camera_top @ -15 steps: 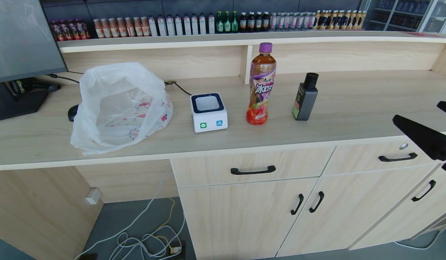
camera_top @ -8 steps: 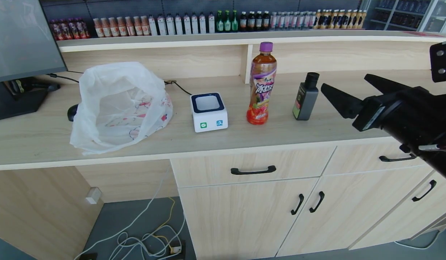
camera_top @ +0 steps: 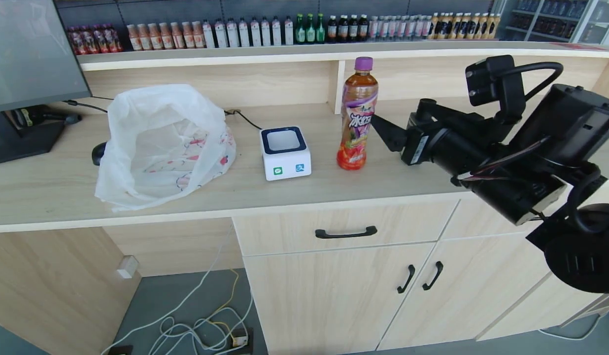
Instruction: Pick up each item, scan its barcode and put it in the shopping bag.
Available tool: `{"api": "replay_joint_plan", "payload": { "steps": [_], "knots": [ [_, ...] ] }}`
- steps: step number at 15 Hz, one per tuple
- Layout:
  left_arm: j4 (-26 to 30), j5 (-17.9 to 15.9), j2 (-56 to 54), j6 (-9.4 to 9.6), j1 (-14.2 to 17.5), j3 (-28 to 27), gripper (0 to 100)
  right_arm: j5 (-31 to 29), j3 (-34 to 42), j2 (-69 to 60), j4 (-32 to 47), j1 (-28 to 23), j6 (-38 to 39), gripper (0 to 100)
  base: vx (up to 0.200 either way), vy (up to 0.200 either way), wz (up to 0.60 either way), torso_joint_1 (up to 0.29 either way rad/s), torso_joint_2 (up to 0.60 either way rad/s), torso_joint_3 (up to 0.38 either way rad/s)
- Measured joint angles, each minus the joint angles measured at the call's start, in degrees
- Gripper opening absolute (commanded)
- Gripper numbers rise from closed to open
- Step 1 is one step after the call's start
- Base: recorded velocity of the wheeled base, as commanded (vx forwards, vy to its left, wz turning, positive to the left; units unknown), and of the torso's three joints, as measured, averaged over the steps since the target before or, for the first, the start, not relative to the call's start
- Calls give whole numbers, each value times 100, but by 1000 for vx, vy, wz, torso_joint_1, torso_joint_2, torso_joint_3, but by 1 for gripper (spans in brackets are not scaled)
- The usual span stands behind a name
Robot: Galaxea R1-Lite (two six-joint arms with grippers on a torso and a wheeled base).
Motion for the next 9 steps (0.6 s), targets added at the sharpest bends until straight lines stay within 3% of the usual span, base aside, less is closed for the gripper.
{"api": "replay_joint_plan", "payload": {
  "steps": [4, 9],
  "knots": [
    [0, 0, 0, -2, 0, 0, 100, -496, -802, 703, -13, 375, 77, 100, 0, 0, 0, 0, 0, 0],
    [0, 0, 0, 0, 0, 0, 100, -717, -1065, 1093, 41, 408, 263, 100, 0, 0, 0, 0, 0, 0]
  ]
}}
